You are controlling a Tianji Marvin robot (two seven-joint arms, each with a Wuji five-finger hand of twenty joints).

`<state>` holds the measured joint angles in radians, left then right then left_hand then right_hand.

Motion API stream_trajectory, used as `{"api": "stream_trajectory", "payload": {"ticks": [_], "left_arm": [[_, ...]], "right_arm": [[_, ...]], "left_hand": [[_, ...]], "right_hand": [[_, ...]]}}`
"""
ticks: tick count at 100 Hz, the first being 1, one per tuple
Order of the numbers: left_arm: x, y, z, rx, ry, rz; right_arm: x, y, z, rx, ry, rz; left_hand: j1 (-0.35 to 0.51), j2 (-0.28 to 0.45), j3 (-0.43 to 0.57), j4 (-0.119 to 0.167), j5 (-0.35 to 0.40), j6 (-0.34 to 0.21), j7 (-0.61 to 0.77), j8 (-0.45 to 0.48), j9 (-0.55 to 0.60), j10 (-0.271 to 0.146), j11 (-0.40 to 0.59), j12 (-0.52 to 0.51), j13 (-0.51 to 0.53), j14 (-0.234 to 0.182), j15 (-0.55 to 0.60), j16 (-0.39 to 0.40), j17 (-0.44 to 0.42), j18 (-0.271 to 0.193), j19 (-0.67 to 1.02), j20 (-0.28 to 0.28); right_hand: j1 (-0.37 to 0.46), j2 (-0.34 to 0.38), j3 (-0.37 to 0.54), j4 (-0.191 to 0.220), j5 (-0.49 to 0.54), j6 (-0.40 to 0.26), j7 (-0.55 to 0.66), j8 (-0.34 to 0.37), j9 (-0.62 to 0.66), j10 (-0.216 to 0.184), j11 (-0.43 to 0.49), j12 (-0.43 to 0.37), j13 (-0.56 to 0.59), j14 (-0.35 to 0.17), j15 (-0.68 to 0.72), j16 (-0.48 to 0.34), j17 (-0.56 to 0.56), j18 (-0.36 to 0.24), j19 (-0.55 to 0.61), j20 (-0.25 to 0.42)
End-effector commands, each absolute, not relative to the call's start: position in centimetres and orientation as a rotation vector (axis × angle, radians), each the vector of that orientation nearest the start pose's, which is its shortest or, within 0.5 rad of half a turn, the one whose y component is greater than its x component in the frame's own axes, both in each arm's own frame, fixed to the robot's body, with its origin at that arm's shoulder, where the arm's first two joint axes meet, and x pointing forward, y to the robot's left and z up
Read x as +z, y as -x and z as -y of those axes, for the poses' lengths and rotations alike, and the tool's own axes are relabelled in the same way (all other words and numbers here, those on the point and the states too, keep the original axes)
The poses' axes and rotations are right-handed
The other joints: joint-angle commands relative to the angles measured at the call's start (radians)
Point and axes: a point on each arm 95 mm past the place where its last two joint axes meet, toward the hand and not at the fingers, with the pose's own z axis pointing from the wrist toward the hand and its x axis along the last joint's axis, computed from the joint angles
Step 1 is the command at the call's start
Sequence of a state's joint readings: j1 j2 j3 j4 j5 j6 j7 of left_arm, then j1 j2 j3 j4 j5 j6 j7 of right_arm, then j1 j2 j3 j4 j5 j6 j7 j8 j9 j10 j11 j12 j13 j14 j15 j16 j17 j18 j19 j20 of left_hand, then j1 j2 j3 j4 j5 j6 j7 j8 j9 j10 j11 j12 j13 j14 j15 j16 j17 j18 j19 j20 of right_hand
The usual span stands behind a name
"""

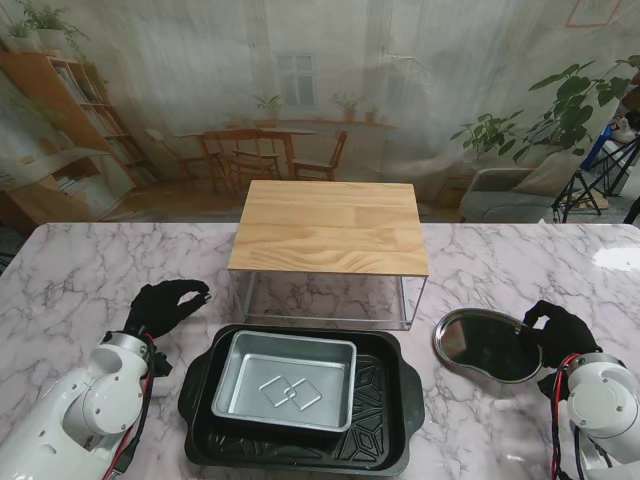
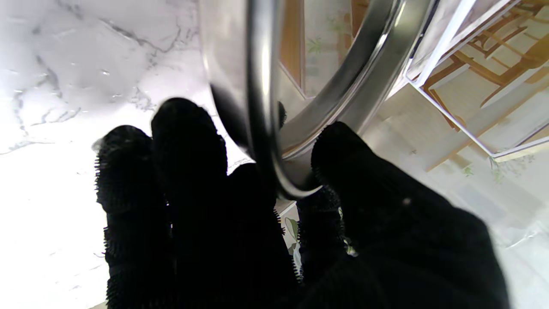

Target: Stack the baking trays onto the shelf

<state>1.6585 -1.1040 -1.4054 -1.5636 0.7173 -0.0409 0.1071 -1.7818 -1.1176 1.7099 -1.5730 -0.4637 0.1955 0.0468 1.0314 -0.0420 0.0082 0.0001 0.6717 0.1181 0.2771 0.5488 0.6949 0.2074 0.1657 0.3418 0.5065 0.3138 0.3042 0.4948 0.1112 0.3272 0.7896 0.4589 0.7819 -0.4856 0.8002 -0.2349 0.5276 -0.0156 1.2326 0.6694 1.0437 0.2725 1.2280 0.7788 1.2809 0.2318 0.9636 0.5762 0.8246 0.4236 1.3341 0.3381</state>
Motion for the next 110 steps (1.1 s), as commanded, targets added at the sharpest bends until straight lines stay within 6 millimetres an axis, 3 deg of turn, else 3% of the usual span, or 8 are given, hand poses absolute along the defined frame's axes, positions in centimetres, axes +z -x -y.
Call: {"api": "stream_trajectory", "payload": {"ticks": [1, 29, 63, 94, 110], "left_arm": [[-33.5, -39.4, -7.5, -1.554, 1.515, -1.166], [-33.5, -39.4, -7.5, -1.552, 1.516, -1.168], [-33.5, -39.5, -7.5, -1.551, 1.516, -1.172], [-33.6, -39.5, -7.5, -1.550, 1.517, -1.176], [-33.6, -39.5, -7.5, -1.550, 1.516, -1.176]], "right_arm": [[-34.6, -35.3, 19.8, 1.258, -1.963, -0.723], [-34.7, -35.1, 20.3, 1.308, -2.018, -0.633], [-33.5, -33.9, 21.0, 1.369, -2.012, -0.606], [-34.6, -34.0, 21.2, 1.364, -2.049, -0.555], [-33.6, -33.9, 21.2, 1.407, -2.031, -0.555]], "left_hand": [[0.024, 0.030, 0.003, 0.023, 0.018, 0.009, 0.003, -0.007, -0.011, -0.005, 0.004, 0.006, 0.010, -0.001, 0.014, 0.009, -0.017, 0.010, 0.008, 0.020], [0.022, 0.030, 0.002, 0.023, 0.017, 0.008, 0.003, -0.007, -0.012, -0.006, 0.003, 0.006, 0.009, -0.001, 0.013, 0.008, -0.017, 0.010, 0.008, 0.020], [0.019, 0.030, 0.001, 0.022, 0.018, 0.009, 0.002, -0.008, -0.012, -0.005, 0.004, 0.006, 0.010, -0.001, 0.013, 0.008, -0.018, 0.011, 0.007, 0.019], [0.017, 0.030, 0.000, 0.022, 0.018, 0.011, 0.002, -0.008, -0.012, -0.007, 0.003, 0.006, 0.010, 0.000, 0.013, 0.008, -0.018, 0.010, 0.007, 0.020], [0.016, 0.030, 0.000, 0.022, 0.018, 0.010, 0.002, -0.008, -0.013, -0.006, 0.003, 0.006, 0.010, -0.001, 0.013, 0.008, -0.017, 0.009, 0.006, 0.020]], "right_hand": [[0.056, 0.039, 0.098, 0.015, 0.069, -0.038, 0.065, 0.036, 0.038, 0.059, 0.040, -0.002, 0.030, -0.098, 0.093, 0.017, 0.026, 0.038, 0.036, 0.019], [0.055, 0.024, 0.113, 0.014, 0.079, -0.034, 0.060, 0.035, 0.050, 0.061, 0.039, 0.005, 0.030, -0.101, 0.119, 0.026, 0.036, 0.041, 0.040, 0.024], [0.052, 0.016, 0.124, 0.012, 0.083, -0.034, 0.056, 0.038, 0.055, 0.060, 0.037, 0.010, 0.029, -0.105, 0.131, 0.029, 0.044, 0.035, 0.041, 0.027], [0.052, 0.011, 0.129, 0.011, 0.088, -0.032, 0.054, 0.038, 0.057, 0.063, 0.036, 0.013, 0.029, -0.104, 0.132, 0.029, 0.044, 0.037, 0.040, 0.028], [0.052, 0.009, 0.132, 0.011, 0.089, -0.031, 0.053, 0.039, 0.060, 0.062, 0.036, 0.014, 0.029, -0.106, 0.133, 0.029, 0.045, 0.037, 0.039, 0.028]]}}
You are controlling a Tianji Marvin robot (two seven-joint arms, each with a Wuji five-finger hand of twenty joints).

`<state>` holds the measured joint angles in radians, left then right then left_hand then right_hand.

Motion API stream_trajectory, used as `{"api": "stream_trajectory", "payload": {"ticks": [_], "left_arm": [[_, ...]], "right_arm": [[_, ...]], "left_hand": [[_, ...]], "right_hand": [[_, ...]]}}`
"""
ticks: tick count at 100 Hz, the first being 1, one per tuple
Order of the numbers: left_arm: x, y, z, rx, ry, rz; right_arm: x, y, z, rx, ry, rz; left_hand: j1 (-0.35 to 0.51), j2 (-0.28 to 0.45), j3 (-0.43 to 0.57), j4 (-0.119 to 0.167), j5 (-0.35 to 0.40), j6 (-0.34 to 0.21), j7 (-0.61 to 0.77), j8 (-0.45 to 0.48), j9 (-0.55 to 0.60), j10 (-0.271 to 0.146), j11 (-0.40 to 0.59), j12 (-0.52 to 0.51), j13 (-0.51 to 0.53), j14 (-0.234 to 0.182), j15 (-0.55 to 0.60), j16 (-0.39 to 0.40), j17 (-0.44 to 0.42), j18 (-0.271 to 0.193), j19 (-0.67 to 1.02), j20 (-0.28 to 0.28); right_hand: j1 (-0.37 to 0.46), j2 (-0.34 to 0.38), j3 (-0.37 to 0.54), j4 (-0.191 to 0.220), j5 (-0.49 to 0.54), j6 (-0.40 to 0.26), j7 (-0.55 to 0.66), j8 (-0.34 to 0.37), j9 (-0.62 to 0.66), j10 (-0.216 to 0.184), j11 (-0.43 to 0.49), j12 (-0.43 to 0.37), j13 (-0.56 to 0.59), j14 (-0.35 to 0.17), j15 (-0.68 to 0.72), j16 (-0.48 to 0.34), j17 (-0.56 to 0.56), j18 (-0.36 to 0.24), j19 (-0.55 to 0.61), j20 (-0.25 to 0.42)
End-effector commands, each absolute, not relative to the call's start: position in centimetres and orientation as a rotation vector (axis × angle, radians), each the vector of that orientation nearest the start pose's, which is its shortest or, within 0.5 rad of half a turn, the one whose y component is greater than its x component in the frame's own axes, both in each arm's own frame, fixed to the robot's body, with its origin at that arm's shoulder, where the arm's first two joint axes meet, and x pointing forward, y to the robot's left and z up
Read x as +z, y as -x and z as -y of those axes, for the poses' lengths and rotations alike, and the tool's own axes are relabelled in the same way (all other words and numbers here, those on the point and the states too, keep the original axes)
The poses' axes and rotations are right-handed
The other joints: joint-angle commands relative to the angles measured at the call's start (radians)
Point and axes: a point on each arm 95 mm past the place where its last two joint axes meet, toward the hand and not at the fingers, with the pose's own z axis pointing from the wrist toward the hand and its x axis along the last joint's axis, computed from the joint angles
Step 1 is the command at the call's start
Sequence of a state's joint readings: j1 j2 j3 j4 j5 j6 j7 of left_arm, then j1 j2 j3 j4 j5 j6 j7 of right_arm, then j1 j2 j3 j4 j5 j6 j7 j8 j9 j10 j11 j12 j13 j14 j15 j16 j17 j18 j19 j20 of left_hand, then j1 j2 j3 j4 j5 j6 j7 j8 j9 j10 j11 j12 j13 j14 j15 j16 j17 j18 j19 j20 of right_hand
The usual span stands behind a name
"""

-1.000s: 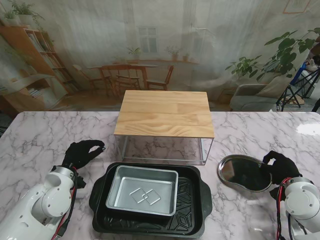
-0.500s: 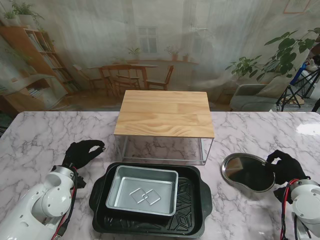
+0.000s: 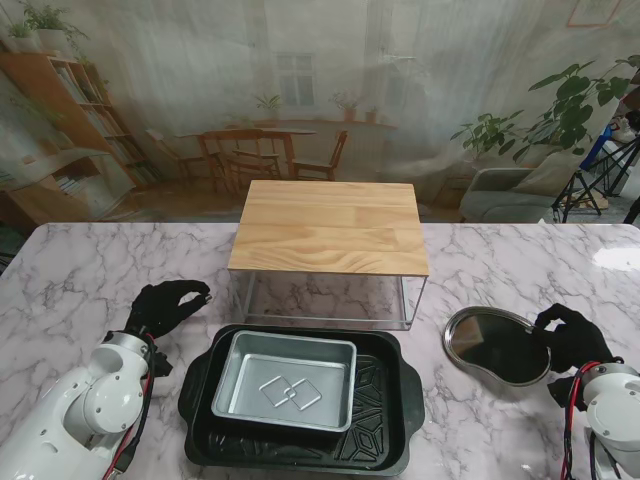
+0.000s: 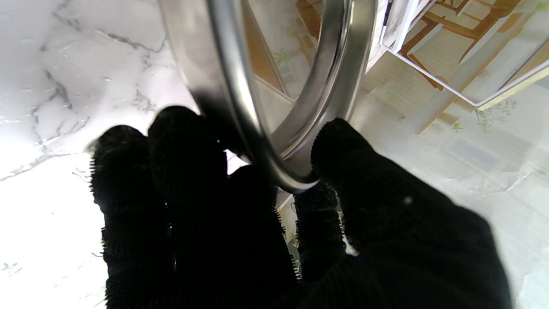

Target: Stack the baking trays onto the shelf

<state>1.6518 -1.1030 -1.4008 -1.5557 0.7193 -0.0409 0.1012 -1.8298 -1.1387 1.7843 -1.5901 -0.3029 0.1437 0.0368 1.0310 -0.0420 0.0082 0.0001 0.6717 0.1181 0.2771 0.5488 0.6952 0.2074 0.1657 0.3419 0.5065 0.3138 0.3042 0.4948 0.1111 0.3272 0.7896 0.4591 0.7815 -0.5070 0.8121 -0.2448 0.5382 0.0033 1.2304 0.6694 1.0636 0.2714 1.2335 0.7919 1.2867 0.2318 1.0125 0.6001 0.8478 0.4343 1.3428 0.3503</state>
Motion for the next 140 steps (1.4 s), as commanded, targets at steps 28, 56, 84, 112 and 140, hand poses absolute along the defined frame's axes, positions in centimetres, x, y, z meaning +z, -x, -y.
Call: {"api": "stream_trajectory", "payload": {"ticks": [28, 56, 84, 112, 140], "left_arm": [[-33.6, -39.6, -7.5, -1.552, 1.518, -1.176], [-33.6, -39.6, -7.4, -1.551, 1.521, -1.179], [-33.7, -39.6, -7.4, -1.553, 1.522, -1.180], [-33.7, -39.6, -7.4, -1.555, 1.524, -1.176], [-33.7, -39.6, -7.4, -1.556, 1.524, -1.181]], "right_arm": [[-30.8, -33.2, 21.3, 1.501, -1.998, -0.572], [-28.5, -32.4, 20.5, 1.582, -2.043, -0.577], [-27.6, -31.3, 17.3, 1.609, -2.116, -0.670], [-26.9, -29.0, 13.7, 1.676, -2.190, -0.741], [-27.1, -28.1, 9.8, 1.673, -2.311, -0.781]], "left_hand": [[0.016, 0.028, 0.000, 0.022, 0.018, 0.010, 0.001, -0.008, -0.013, -0.007, 0.003, 0.006, 0.010, 0.000, 0.013, 0.008, -0.017, 0.009, 0.005, 0.019], [0.013, 0.029, -0.001, 0.022, 0.017, 0.009, 0.001, -0.008, -0.016, -0.007, 0.002, 0.005, 0.009, 0.000, 0.012, 0.008, -0.018, 0.009, 0.003, 0.018], [0.012, 0.028, -0.001, 0.022, 0.018, 0.009, 0.001, -0.008, -0.016, -0.007, 0.003, 0.005, 0.008, -0.001, 0.012, 0.008, -0.018, 0.010, 0.003, 0.018], [0.011, 0.028, -0.001, 0.021, 0.018, 0.009, 0.000, -0.008, -0.017, -0.007, 0.002, 0.005, 0.009, -0.002, 0.012, 0.008, -0.018, 0.008, 0.003, 0.018], [0.011, 0.027, -0.001, 0.021, 0.018, 0.010, 0.001, -0.008, -0.015, -0.008, 0.003, 0.005, 0.009, 0.000, 0.012, 0.008, -0.017, 0.010, 0.003, 0.018]], "right_hand": [[0.050, 0.028, 0.123, 0.019, 0.083, -0.050, 0.053, 0.040, 0.044, 0.062, 0.029, 0.003, 0.024, -0.108, 0.090, 0.007, 0.027, 0.025, 0.032, 0.017], [0.049, 0.027, 0.124, 0.019, 0.085, -0.048, 0.051, 0.040, 0.047, 0.063, 0.028, 0.006, 0.024, -0.109, 0.096, 0.008, 0.031, 0.024, 0.033, 0.018], [0.051, 0.030, 0.123, 0.019, 0.086, -0.041, 0.047, 0.039, 0.048, 0.065, 0.027, 0.008, 0.023, -0.110, 0.093, 0.005, 0.029, 0.019, 0.032, 0.018], [0.051, 0.031, 0.123, 0.019, 0.085, -0.041, 0.045, 0.040, 0.048, 0.065, 0.026, 0.009, 0.025, -0.115, 0.096, 0.004, 0.030, 0.015, 0.033, 0.018], [0.051, 0.032, 0.122, 0.019, 0.085, -0.032, 0.042, 0.041, 0.050, 0.065, 0.025, 0.010, 0.024, -0.115, 0.098, 0.003, 0.030, 0.013, 0.033, 0.018]]}}
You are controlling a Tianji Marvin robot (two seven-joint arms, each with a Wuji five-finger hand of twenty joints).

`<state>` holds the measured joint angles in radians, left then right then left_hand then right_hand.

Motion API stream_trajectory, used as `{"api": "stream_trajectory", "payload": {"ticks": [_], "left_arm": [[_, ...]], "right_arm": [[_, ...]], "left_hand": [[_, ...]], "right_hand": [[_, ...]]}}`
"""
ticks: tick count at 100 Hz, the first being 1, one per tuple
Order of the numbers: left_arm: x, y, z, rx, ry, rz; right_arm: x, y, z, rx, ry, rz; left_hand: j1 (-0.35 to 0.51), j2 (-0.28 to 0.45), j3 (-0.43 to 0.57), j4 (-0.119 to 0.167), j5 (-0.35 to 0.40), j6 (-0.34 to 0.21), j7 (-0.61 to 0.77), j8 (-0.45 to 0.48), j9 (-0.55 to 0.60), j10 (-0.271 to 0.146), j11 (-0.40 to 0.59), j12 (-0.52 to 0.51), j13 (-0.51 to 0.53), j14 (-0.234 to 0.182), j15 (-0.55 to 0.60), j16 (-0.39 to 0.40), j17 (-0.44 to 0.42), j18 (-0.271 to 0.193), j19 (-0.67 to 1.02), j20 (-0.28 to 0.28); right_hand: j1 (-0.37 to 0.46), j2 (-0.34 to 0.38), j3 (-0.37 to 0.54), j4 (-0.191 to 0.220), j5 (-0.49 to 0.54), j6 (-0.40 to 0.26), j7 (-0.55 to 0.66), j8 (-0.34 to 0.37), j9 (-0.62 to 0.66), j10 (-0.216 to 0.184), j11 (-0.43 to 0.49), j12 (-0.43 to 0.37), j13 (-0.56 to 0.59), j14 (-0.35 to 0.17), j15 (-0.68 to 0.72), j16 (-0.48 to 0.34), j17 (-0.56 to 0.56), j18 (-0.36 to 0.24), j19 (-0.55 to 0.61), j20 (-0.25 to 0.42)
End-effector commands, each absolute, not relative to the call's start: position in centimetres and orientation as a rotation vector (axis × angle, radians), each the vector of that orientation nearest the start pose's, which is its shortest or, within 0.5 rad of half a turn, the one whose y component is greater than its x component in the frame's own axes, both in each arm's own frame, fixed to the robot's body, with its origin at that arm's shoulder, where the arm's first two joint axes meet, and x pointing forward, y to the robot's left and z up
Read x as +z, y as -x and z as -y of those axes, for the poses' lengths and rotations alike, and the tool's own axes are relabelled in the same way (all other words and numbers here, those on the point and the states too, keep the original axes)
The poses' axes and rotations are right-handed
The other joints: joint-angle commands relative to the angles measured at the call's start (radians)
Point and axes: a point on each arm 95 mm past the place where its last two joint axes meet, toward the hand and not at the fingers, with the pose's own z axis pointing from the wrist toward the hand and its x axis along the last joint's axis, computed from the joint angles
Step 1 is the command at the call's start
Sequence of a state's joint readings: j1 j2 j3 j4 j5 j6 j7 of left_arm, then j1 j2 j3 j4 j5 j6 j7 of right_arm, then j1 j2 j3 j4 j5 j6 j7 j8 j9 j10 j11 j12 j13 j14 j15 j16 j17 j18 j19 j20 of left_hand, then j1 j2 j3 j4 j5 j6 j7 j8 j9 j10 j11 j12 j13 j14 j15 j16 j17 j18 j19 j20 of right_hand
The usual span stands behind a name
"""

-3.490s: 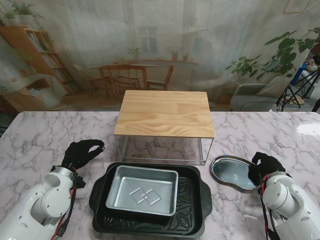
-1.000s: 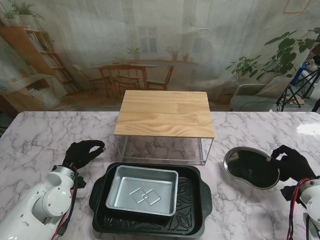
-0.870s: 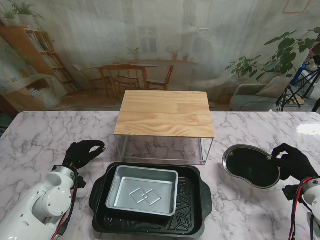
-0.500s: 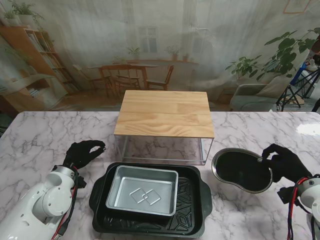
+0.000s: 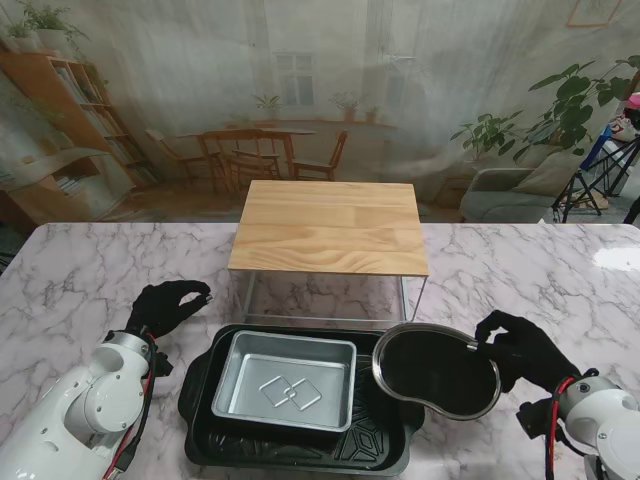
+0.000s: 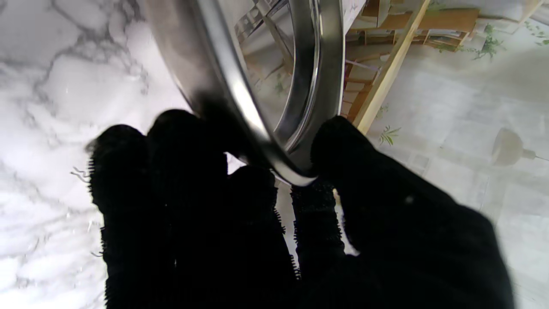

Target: Stack the baking trays onto the shelf

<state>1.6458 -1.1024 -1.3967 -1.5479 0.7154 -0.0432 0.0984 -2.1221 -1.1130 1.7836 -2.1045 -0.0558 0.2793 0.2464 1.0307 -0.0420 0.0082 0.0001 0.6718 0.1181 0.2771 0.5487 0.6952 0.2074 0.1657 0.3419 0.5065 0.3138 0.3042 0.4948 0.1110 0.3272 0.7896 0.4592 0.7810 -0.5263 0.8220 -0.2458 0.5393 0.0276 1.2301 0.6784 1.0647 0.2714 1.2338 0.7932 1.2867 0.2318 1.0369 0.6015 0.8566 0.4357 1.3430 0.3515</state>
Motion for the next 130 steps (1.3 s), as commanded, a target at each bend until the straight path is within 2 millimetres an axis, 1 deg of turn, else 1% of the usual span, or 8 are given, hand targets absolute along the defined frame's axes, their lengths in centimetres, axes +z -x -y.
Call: {"api": "stream_trajectory", "payload": {"ticks": [1, 19, 50, 76, 103, 130], "left_arm": [[-33.7, -39.6, -7.4, -1.556, 1.524, -1.181], [-33.7, -39.6, -7.4, -1.557, 1.524, -1.180], [-33.7, -39.6, -7.4, -1.562, 1.525, -1.179], [-33.8, -39.6, -7.4, -1.566, 1.527, -1.176], [-33.8, -39.6, -7.4, -1.566, 1.529, -1.178], [-33.8, -39.6, -7.4, -1.563, 1.530, -1.180]], "right_arm": [[-27.1, -28.0, 9.6, -1.876, 2.597, 0.878], [-27.1, -28.0, 7.8, -1.833, 2.568, 0.878], [-26.5, -28.1, 4.8, -1.779, 2.511, 0.858], [-26.6, -29.4, 2.5, -1.728, 2.486, 0.890], [-27.5, -30.7, 0.1, -1.615, 2.513, 0.934], [-28.0, -31.7, -1.7, -1.542, 2.544, 0.969]], "left_hand": [[0.011, 0.028, -0.001, 0.021, 0.018, 0.010, 0.001, -0.008, -0.016, -0.009, 0.002, 0.005, 0.009, -0.001, 0.012, 0.008, -0.017, 0.009, 0.003, 0.018], [0.011, 0.028, -0.001, 0.021, 0.017, 0.009, 0.000, -0.008, -0.016, -0.006, 0.003, 0.005, 0.009, 0.000, 0.012, 0.008, -0.017, 0.008, 0.003, 0.018], [0.010, 0.028, -0.001, 0.021, 0.018, 0.010, 0.000, -0.008, -0.016, -0.006, 0.002, 0.005, 0.010, -0.001, 0.012, 0.008, -0.018, 0.009, 0.002, 0.018], [0.011, 0.029, -0.001, 0.021, 0.018, 0.011, 0.000, -0.008, -0.015, -0.004, 0.003, 0.005, 0.009, -0.001, 0.012, 0.008, -0.018, 0.009, 0.002, 0.018], [0.011, 0.029, -0.001, 0.021, 0.019, 0.009, 0.001, -0.008, -0.015, -0.006, 0.002, 0.005, 0.008, 0.000, 0.012, 0.008, -0.018, 0.009, 0.003, 0.019], [0.011, 0.030, -0.001, 0.022, 0.018, 0.010, 0.000, -0.008, -0.015, -0.007, 0.002, 0.005, 0.008, -0.001, 0.012, 0.008, -0.019, 0.009, 0.002, 0.019]], "right_hand": [[0.052, 0.052, 0.112, 0.020, 0.084, -0.056, 0.042, 0.033, 0.049, 0.065, 0.025, 0.009, 0.024, -0.115, 0.074, 0.002, 0.022, 0.011, 0.033, 0.017], [0.052, 0.054, 0.110, 0.020, 0.085, -0.055, 0.041, 0.034, 0.049, 0.065, 0.025, 0.009, 0.024, -0.114, 0.069, -0.002, 0.020, 0.011, 0.032, 0.016], [0.053, 0.055, 0.109, 0.020, 0.085, -0.055, 0.040, 0.035, 0.048, 0.065, 0.024, 0.010, 0.024, -0.116, 0.068, -0.004, 0.020, 0.009, 0.032, 0.014], [0.051, 0.057, 0.105, 0.020, 0.083, -0.057, 0.038, 0.034, 0.046, 0.062, 0.022, 0.009, 0.024, -0.114, 0.061, -0.009, 0.019, 0.008, 0.031, 0.013], [0.051, 0.059, 0.101, 0.021, 0.081, -0.057, 0.037, 0.036, 0.044, 0.060, 0.020, 0.008, 0.023, -0.113, 0.056, -0.012, 0.016, 0.007, 0.030, 0.011], [0.051, 0.062, 0.098, 0.021, 0.078, -0.059, 0.037, 0.038, 0.045, 0.057, 0.019, 0.007, 0.024, -0.112, 0.054, -0.014, 0.015, 0.009, 0.030, 0.010]]}}
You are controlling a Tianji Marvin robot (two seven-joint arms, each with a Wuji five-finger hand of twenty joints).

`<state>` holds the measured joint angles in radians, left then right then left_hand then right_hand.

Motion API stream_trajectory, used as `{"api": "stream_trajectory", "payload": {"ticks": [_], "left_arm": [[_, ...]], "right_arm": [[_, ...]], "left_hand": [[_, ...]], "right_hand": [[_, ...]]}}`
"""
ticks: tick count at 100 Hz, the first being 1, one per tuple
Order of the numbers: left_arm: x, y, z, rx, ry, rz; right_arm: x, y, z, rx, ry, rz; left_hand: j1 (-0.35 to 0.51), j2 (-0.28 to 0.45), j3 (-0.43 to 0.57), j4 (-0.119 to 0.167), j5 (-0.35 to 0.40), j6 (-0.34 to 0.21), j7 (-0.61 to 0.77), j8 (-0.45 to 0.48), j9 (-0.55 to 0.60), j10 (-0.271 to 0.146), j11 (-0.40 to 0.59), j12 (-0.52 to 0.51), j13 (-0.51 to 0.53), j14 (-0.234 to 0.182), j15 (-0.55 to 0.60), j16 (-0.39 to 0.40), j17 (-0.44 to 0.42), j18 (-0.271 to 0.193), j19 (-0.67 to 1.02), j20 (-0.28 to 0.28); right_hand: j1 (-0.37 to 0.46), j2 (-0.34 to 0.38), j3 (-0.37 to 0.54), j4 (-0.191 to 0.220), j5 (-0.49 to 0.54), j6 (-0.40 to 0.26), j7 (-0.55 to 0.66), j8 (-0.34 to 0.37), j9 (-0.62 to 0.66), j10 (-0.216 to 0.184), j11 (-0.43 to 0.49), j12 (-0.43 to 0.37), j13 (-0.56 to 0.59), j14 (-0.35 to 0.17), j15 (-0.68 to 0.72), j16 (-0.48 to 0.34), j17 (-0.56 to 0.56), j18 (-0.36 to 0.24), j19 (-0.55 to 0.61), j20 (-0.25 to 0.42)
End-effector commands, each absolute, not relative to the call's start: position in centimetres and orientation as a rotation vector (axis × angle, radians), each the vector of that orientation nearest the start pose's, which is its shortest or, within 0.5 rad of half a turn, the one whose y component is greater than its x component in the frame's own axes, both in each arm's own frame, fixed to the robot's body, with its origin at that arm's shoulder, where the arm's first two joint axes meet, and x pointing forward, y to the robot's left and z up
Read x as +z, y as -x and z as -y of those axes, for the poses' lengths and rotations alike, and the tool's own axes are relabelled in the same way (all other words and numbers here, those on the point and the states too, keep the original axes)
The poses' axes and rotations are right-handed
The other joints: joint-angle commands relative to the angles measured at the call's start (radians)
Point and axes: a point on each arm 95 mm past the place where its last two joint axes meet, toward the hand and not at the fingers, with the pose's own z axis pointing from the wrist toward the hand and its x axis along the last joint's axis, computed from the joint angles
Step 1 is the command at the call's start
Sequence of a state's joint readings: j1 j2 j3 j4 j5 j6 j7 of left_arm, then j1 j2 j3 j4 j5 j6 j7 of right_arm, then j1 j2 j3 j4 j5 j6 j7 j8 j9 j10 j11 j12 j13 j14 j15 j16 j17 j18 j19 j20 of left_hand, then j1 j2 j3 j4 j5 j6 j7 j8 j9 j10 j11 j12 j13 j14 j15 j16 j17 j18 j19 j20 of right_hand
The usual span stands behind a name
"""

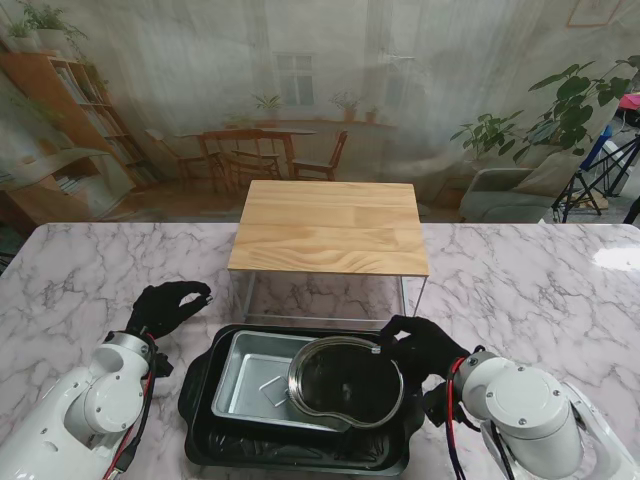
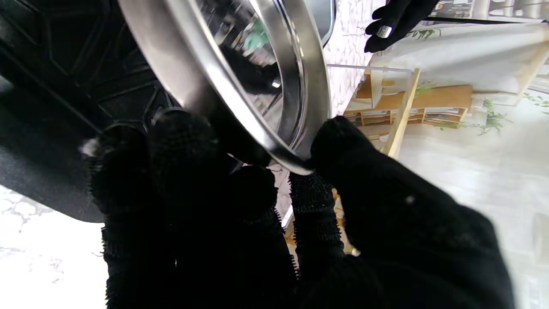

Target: Stack the baking trays onto the shelf

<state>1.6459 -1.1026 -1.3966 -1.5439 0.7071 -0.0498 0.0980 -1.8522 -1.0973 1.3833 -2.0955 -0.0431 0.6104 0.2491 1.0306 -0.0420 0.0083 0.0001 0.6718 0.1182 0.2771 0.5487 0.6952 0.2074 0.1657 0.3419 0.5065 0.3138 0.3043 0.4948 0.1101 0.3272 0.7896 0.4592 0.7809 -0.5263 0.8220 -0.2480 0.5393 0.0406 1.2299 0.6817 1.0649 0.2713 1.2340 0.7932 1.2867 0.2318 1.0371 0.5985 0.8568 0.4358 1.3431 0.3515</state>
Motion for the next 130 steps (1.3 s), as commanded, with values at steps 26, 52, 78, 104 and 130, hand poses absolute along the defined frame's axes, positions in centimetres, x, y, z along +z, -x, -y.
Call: {"api": "stream_trajectory", "payload": {"ticks": [26, 52, 78, 104, 130], "left_arm": [[-33.9, -39.6, -7.4, -1.553, 1.530, -1.198], [-33.9, -39.6, -7.4, -1.554, 1.527, -1.192], [-33.9, -39.6, -7.4, -1.554, 1.527, -1.196], [-33.9, -39.6, -7.5, -1.563, 1.525, -1.193], [-33.9, -39.6, -7.4, -1.563, 1.526, -1.195]], "right_arm": [[-28.6, -32.7, -3.6, -1.482, 2.577, 0.977], [-28.9, -33.3, -5.3, -1.437, 2.589, 0.997], [-29.2, -33.7, -7.1, -1.430, 2.616, 1.007], [-29.7, -33.7, -7.6, -1.425, 2.652, 0.985], [-29.0, -33.2, -6.9, -1.470, 2.616, 0.952]], "left_hand": [[0.012, 0.029, -0.001, 0.022, 0.019, 0.010, 0.001, -0.008, -0.015, -0.006, 0.002, 0.005, 0.007, 0.000, 0.011, 0.007, -0.018, 0.009, 0.002, 0.018], [0.011, 0.030, -0.001, 0.021, 0.018, 0.011, 0.000, -0.008, -0.015, -0.005, 0.002, 0.005, 0.008, -0.001, 0.012, 0.008, -0.017, 0.008, 0.002, 0.019], [0.010, 0.030, -0.001, 0.021, 0.019, 0.010, 0.000, -0.008, -0.015, -0.006, 0.002, 0.005, 0.008, -0.001, 0.012, 0.008, -0.017, 0.009, 0.003, 0.019], [0.010, 0.031, -0.002, 0.021, 0.018, 0.010, -0.001, -0.008, -0.016, -0.005, 0.002, 0.005, 0.009, -0.001, 0.012, 0.008, -0.017, 0.009, 0.003, 0.019], [0.010, 0.032, -0.001, 0.021, 0.018, 0.010, -0.001, -0.008, -0.015, -0.006, 0.001, 0.005, 0.008, -0.001, 0.012, 0.008, -0.017, 0.009, 0.003, 0.019]], "right_hand": [[0.052, 0.071, 0.091, 0.023, 0.070, -0.074, 0.041, 0.036, 0.041, 0.053, 0.019, 0.005, 0.022, -0.110, 0.048, -0.015, 0.015, 0.007, 0.032, 0.009], [0.052, 0.080, 0.077, 0.025, 0.060, -0.077, 0.046, 0.028, 0.033, 0.047, 0.012, -0.008, 0.019, -0.099, -0.009, -0.047, -0.002, 0.006, 0.019, -0.004], [0.046, 0.082, 0.048, 0.030, 0.042, -0.075, 0.025, -0.035, 0.021, 0.031, -0.046, -0.066, 0.016, -0.045, -0.142, -0.116, -0.041, 0.026, -0.015, -0.045], [-0.095, 0.083, 0.010, 0.032, -0.051, 0.019, -0.244, -0.359, -0.192, 0.020, -0.353, -0.302, -0.178, 0.060, -0.596, -0.250, -0.244, 0.067, -0.156, -0.121], [-0.276, 0.156, 0.004, 0.117, -0.077, -0.008, -0.421, -0.210, -0.439, -0.025, -0.421, -0.385, -0.467, 0.027, -0.624, -0.266, -0.468, 0.057, -0.197, -0.049]]}}
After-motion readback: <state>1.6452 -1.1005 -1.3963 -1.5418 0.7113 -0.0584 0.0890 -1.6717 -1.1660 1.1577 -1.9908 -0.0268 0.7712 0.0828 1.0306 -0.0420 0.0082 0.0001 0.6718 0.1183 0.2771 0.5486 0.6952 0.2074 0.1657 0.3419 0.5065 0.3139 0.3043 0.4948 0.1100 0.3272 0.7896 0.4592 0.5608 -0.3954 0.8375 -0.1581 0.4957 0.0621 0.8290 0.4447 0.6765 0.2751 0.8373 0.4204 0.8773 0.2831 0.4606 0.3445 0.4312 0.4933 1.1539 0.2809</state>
